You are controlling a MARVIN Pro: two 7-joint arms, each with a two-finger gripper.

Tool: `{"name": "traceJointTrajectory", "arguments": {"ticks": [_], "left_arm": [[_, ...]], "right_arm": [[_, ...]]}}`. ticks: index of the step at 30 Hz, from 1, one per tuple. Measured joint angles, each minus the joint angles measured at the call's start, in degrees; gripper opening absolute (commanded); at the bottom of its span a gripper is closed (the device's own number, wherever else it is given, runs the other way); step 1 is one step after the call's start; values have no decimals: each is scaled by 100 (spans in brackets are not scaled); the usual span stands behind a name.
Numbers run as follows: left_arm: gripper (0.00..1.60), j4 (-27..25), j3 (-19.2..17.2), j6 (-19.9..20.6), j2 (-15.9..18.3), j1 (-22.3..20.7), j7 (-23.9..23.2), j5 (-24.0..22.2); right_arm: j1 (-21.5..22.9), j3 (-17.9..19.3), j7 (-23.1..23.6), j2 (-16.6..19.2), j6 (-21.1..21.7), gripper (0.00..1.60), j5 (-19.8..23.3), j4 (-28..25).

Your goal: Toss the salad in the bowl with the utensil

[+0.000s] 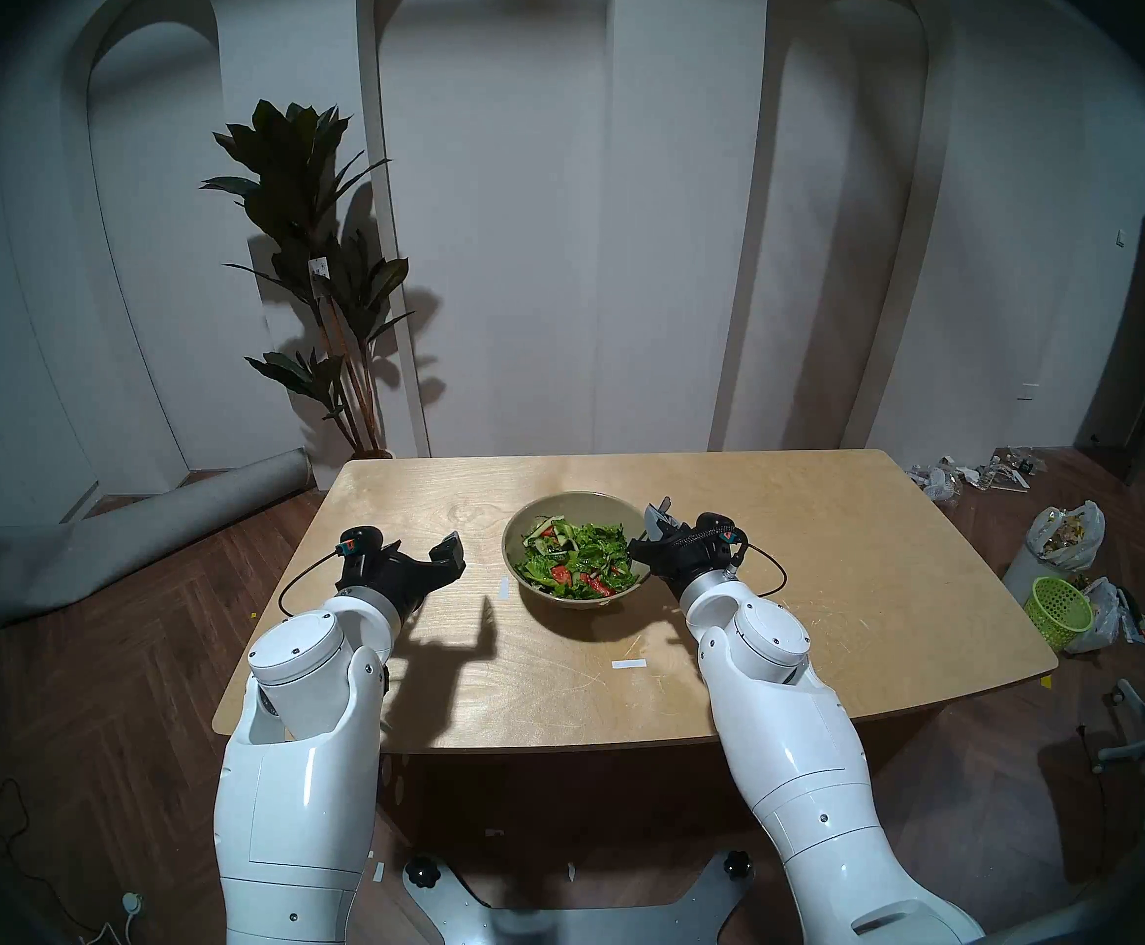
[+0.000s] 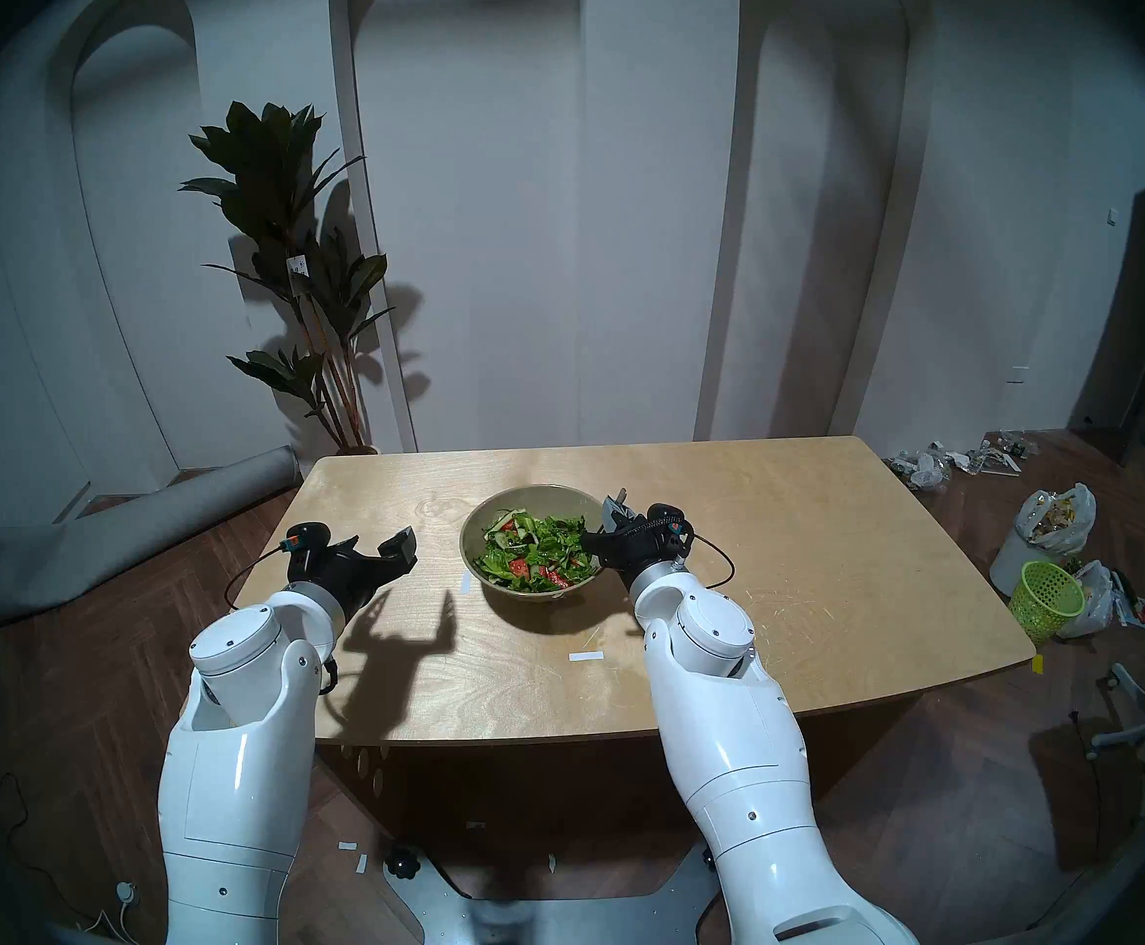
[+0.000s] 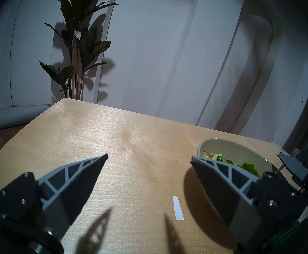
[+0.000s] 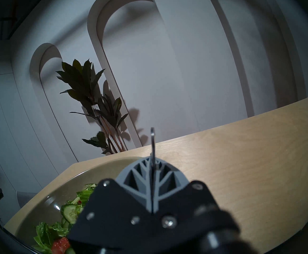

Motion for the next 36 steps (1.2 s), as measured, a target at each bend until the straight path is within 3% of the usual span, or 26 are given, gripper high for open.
{"name": "traceJointTrajectory", "arguments": {"ticks": [23, 36], "left_arm": [[160, -132, -347, -66, -109, 147, 315, -126], [160, -81, -331, -153, -160, 158, 382, -162]], "right_arm": [[-9, -1, -8, 5, -5, 0, -30, -13], [-11, -1, -8, 6, -5, 0, -27, -15]]}}
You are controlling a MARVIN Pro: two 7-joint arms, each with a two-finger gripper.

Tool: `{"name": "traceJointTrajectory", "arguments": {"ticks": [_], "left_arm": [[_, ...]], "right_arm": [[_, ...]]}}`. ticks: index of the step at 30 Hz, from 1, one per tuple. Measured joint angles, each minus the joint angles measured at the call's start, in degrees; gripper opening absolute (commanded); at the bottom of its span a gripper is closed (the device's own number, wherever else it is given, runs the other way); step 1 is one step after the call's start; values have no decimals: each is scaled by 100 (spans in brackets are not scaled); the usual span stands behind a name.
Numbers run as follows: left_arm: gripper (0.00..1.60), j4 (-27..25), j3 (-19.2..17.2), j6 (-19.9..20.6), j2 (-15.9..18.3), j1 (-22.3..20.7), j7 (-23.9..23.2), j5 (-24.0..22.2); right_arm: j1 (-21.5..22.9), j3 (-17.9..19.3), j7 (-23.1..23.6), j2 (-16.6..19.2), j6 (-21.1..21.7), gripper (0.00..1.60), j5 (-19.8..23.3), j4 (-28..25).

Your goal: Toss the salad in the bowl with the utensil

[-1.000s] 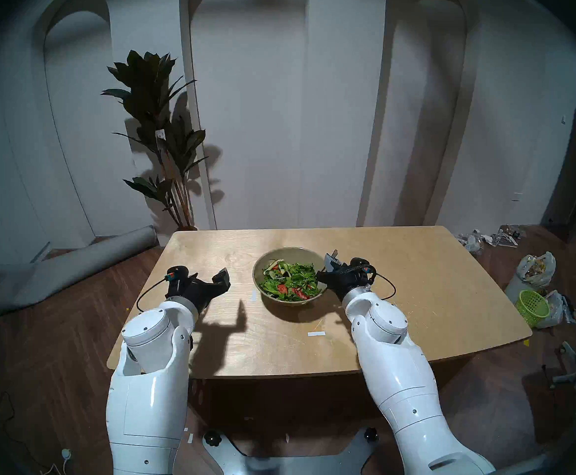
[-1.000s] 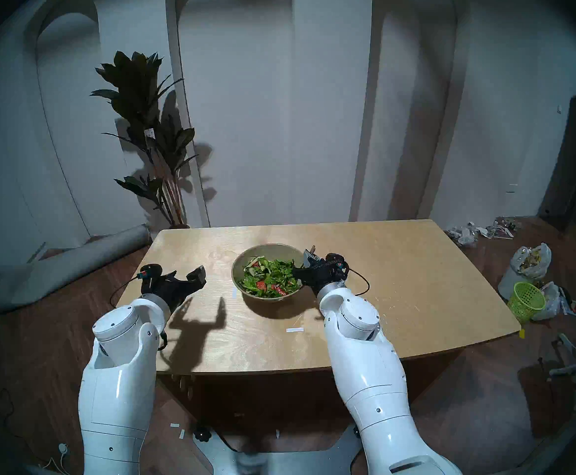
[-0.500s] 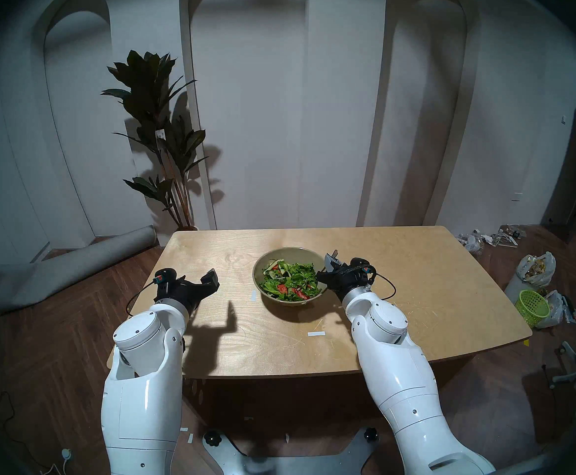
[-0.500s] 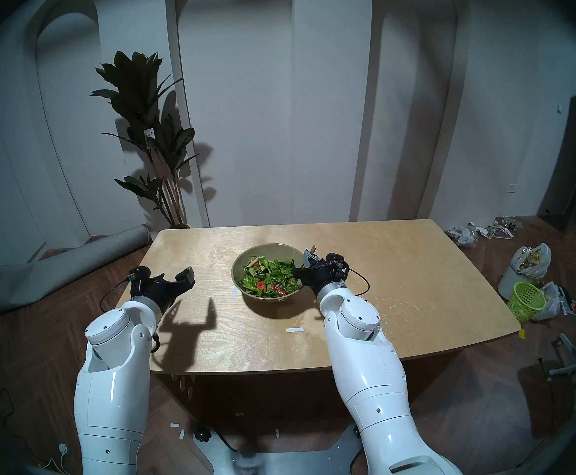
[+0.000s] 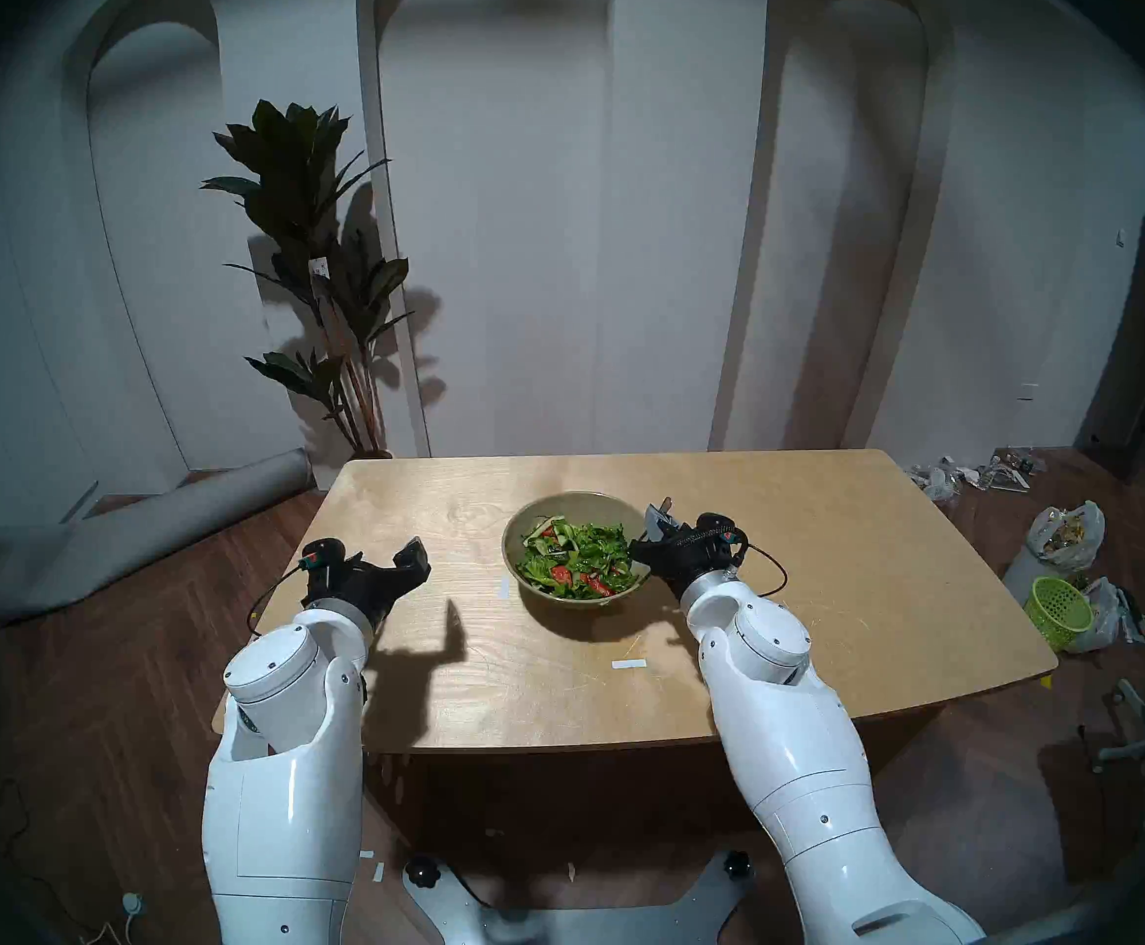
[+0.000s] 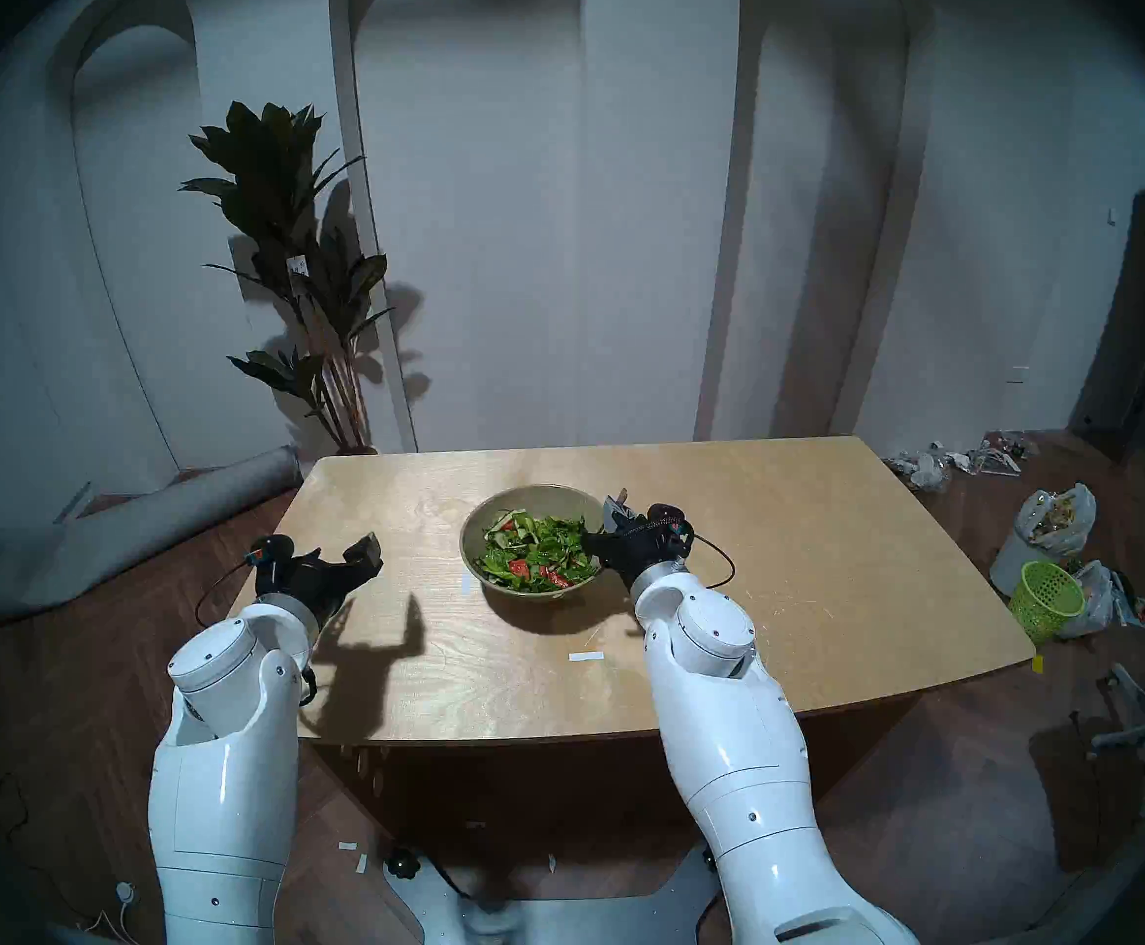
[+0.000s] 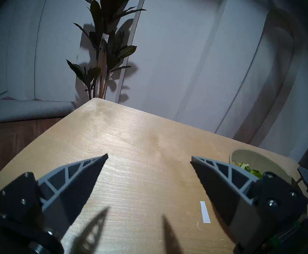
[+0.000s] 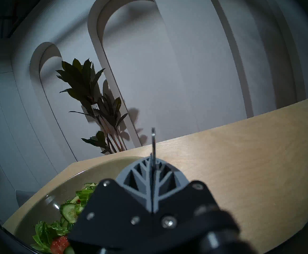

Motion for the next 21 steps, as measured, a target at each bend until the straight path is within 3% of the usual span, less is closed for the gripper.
{"name": "traceJointTrajectory", "arguments": {"ticks": [16, 17, 19, 21], "left_arm": [[160, 135, 127, -21, 37, -66, -17, 24], [160, 145, 141, -21, 46, -72, -20, 31], [160, 160, 159, -21, 56, -82, -24, 38], [160, 171, 176, -21, 66, -89, -26, 44]], "right_arm": [[-1, -2, -4, 2, 0, 0, 4, -1], [-1, -8, -13, 4, -4, 2, -6, -2], [-1, -44, -53, 15, -32, 24, -82, -4], [1, -92, -120, 26, -74, 1, -198, -5]]}}
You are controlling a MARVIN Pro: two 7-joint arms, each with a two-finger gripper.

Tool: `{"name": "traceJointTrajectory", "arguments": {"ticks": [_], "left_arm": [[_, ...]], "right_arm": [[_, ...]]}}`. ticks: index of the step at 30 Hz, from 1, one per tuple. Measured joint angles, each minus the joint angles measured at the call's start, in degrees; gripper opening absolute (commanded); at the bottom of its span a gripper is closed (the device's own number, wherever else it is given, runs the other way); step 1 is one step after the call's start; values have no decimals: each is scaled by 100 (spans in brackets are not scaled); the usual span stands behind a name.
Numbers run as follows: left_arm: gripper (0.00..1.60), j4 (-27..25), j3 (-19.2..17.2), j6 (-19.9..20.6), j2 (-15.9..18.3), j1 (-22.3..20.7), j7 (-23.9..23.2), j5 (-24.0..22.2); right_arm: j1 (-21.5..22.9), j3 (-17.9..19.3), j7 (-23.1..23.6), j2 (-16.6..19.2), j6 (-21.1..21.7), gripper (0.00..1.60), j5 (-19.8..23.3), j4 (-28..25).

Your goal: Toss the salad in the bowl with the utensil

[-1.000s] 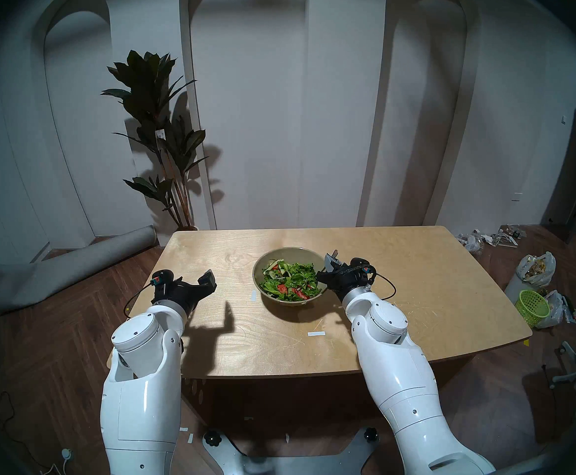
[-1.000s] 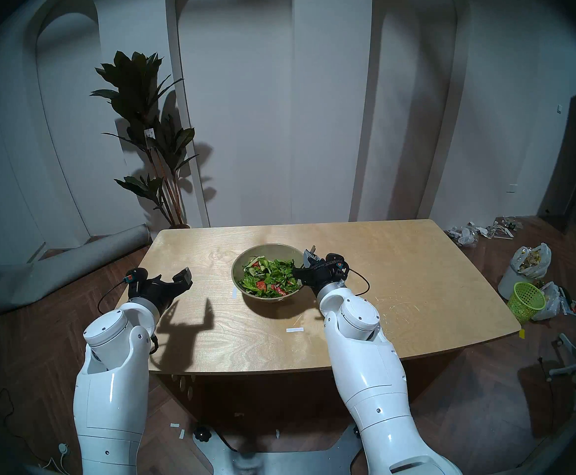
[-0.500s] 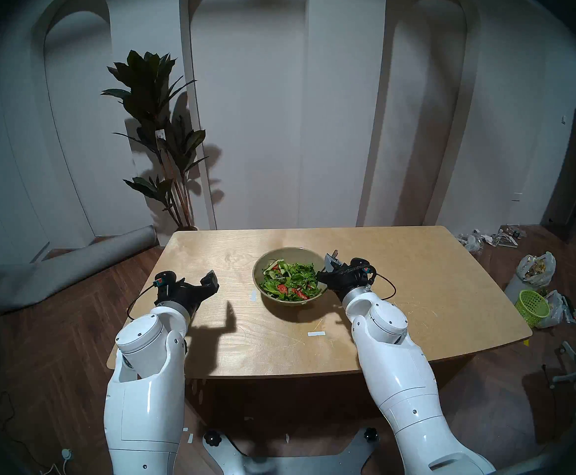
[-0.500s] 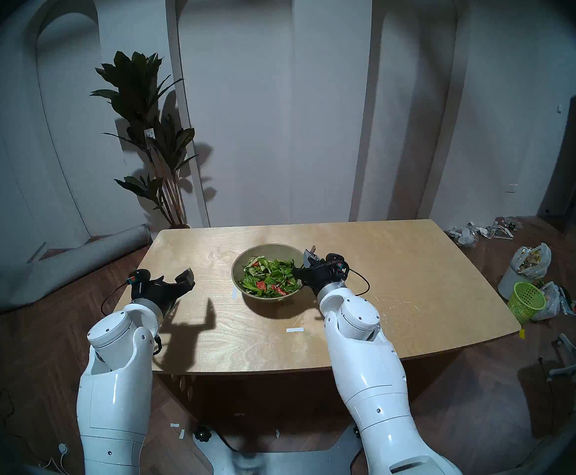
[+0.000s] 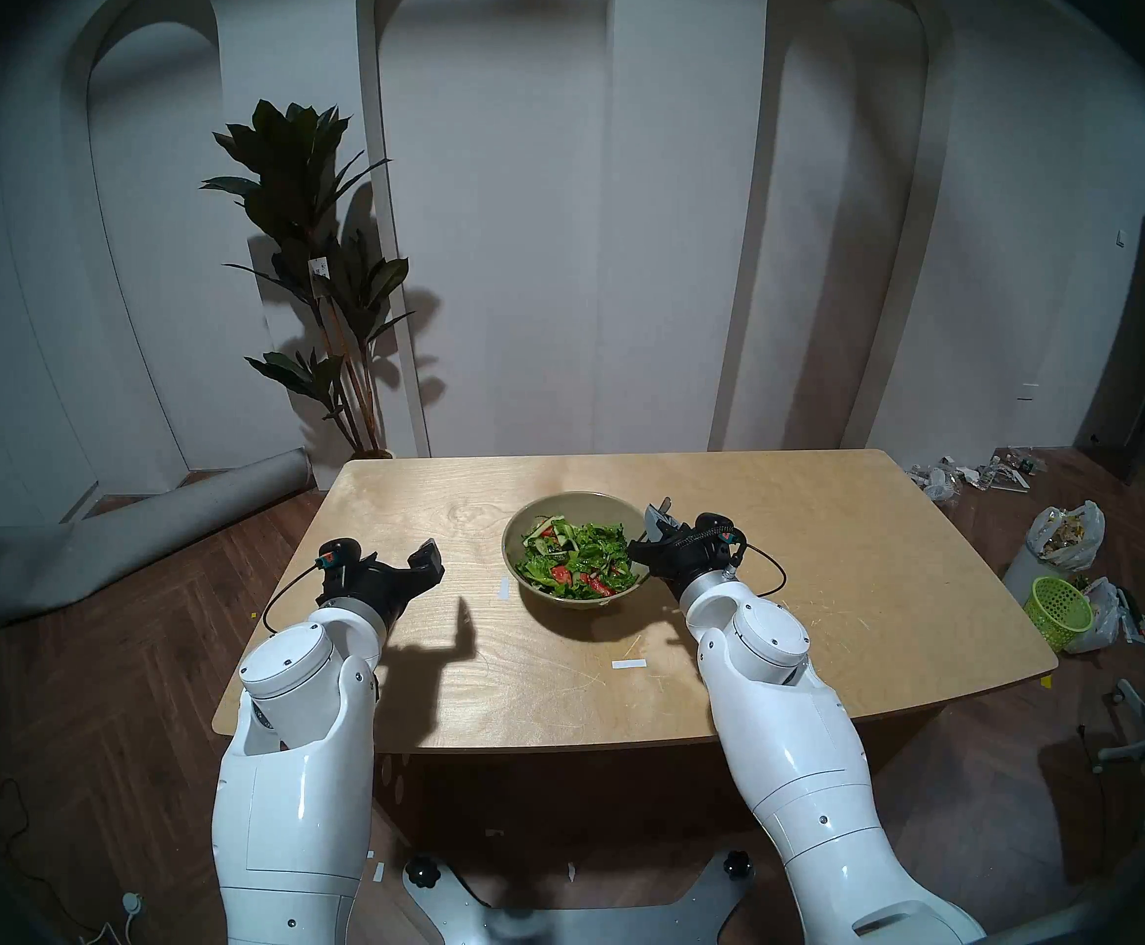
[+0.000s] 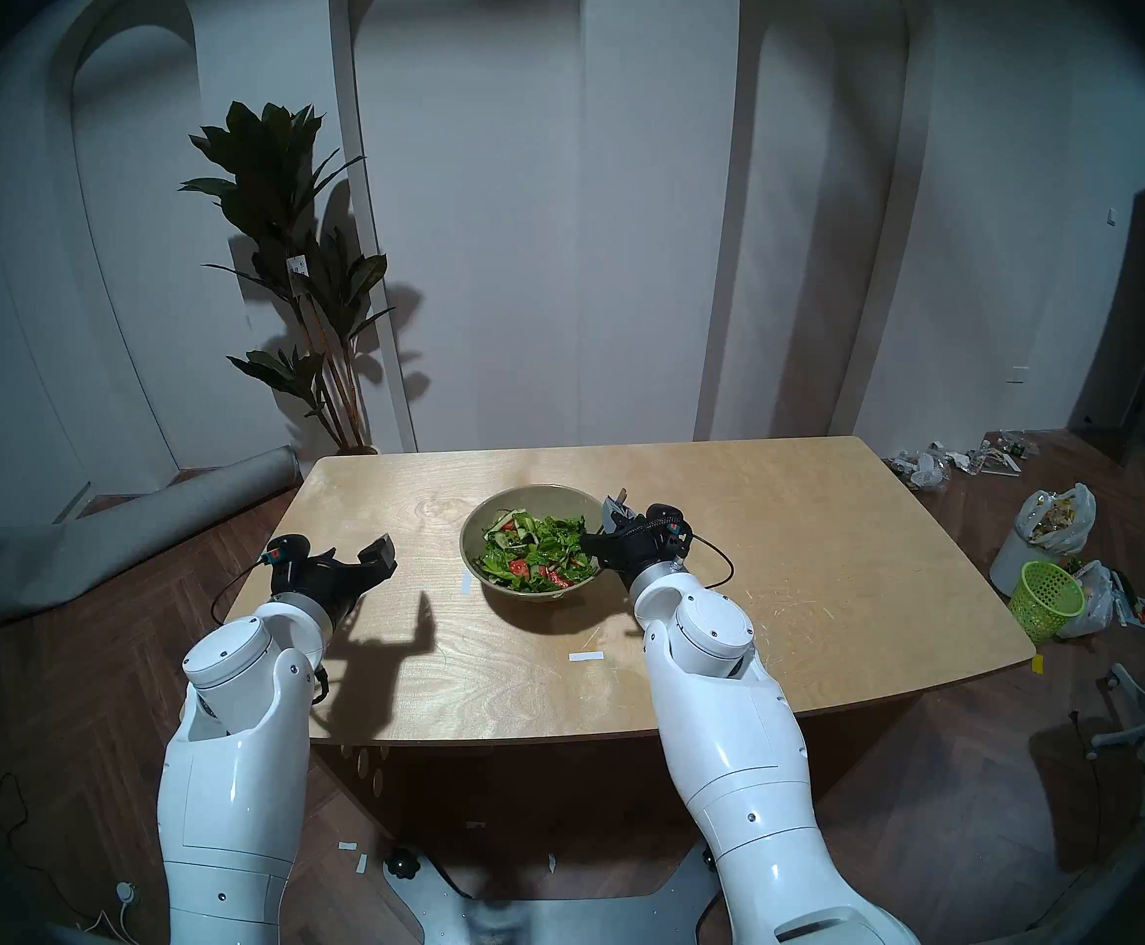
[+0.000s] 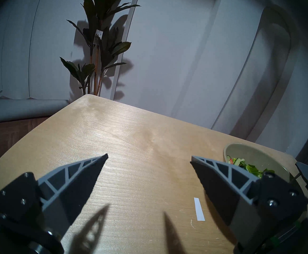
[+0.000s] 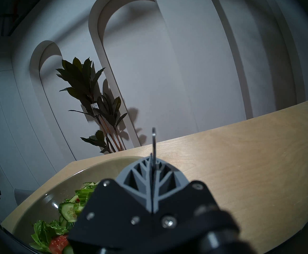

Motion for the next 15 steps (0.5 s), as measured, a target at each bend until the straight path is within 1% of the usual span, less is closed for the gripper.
{"name": "traceJointTrajectory", "arguments": {"ticks": [7, 12, 15], "left_arm": [[160, 14, 21, 1, 32, -13, -7, 11], [160, 13, -6, 1, 47, -5, -10, 9], [160, 11, -33, 0, 53, 1, -14, 2]], "right_arm": [[3, -133, -150, 10, -182, 0, -243, 25], [0, -193, -128, -6, -256, 0, -262, 25], [-1, -209, -53, -20, -277, 0, -195, 25]]}}
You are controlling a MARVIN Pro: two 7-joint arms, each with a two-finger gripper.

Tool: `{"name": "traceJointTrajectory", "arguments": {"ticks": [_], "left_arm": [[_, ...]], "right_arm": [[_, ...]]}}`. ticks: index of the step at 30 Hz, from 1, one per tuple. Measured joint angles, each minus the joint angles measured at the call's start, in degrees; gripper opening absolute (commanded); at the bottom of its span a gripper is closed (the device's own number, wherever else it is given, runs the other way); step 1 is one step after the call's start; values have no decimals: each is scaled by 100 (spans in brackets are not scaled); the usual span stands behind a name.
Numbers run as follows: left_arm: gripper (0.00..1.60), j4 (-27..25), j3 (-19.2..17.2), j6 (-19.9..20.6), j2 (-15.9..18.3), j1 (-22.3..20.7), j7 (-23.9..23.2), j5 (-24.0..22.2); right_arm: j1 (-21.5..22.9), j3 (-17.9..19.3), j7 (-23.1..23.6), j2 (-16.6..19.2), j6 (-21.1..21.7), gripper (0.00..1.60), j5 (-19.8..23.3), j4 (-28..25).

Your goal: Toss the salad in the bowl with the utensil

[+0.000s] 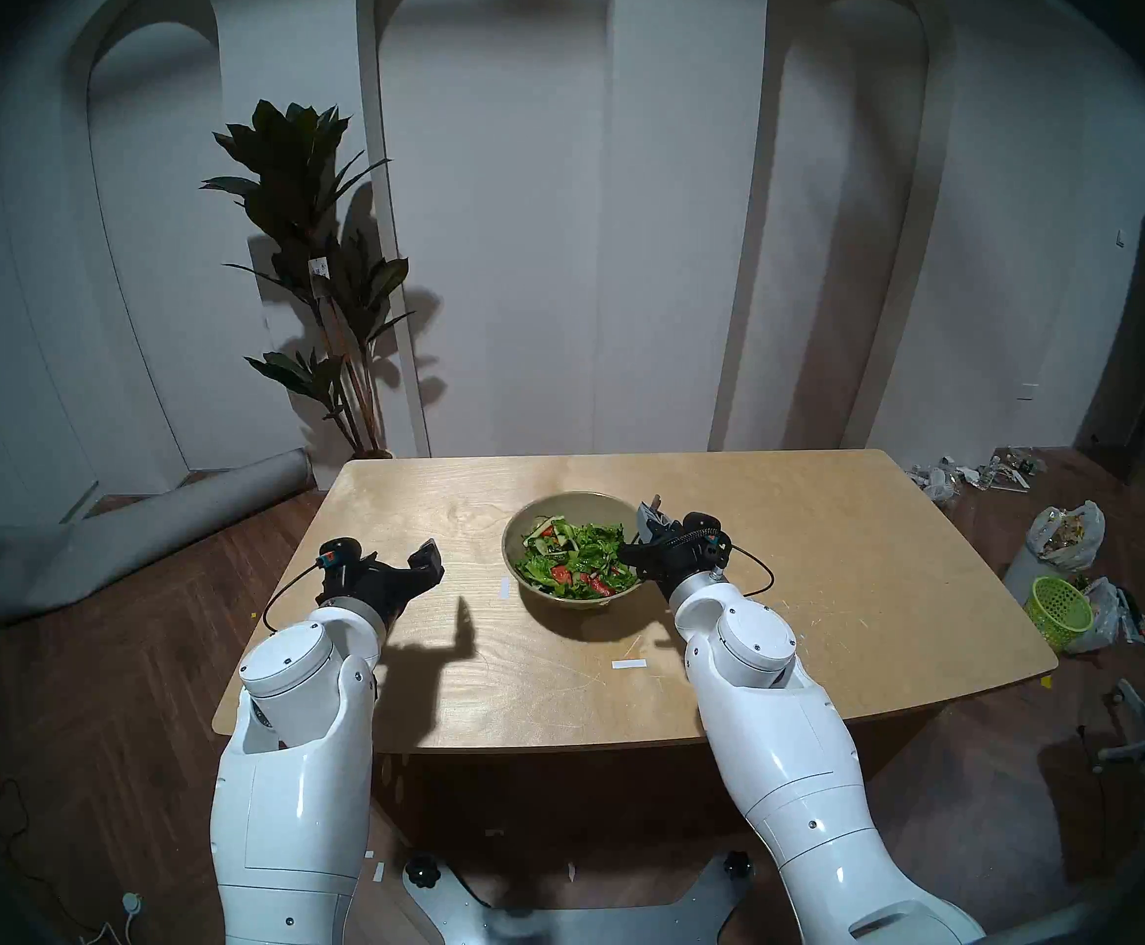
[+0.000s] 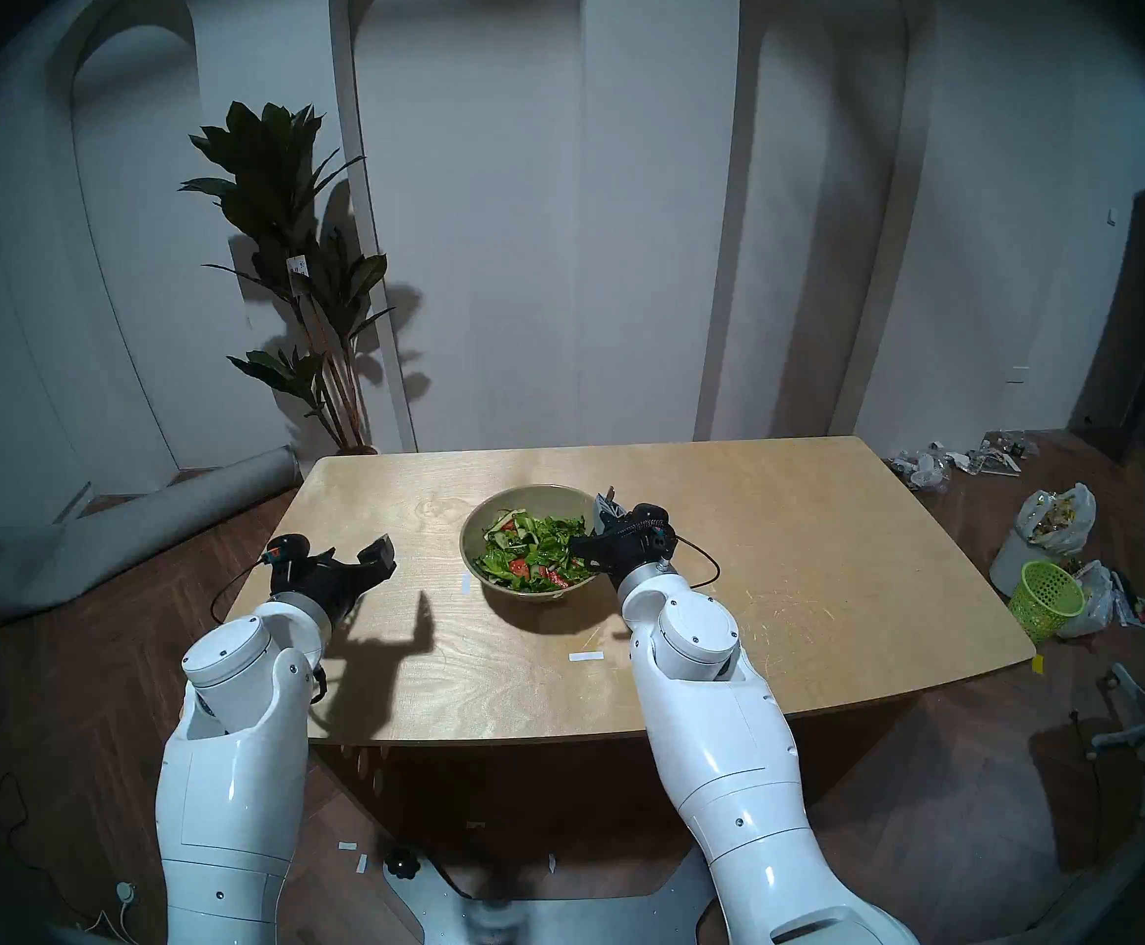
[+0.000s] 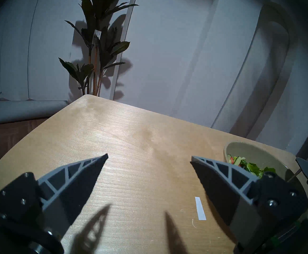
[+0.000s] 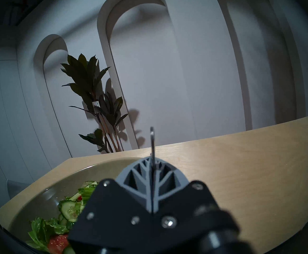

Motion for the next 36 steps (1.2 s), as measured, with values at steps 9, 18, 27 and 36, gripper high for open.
{"name": "traceJointTrajectory", "arguments": {"ticks": [9, 18, 27, 36], "left_arm": [[160, -6, -21, 0, 5, 13, -1, -4], [160, -10, 71, 1, -6, 15, 5, 14], [160, -12, 143, 8, -9, 11, 11, 67], [160, 2, 267, 19, -9, -14, 5, 137]], "right_arm": [[-4, -9, 171, -45, -31, 0, 283, -33], [6, -2, 259, -71, -51, 0, 497, -144], [34, -39, 311, -88, -49, 0, 611, -275], [135, 1, 136, 84, -274, 0, 170, -259]]}}
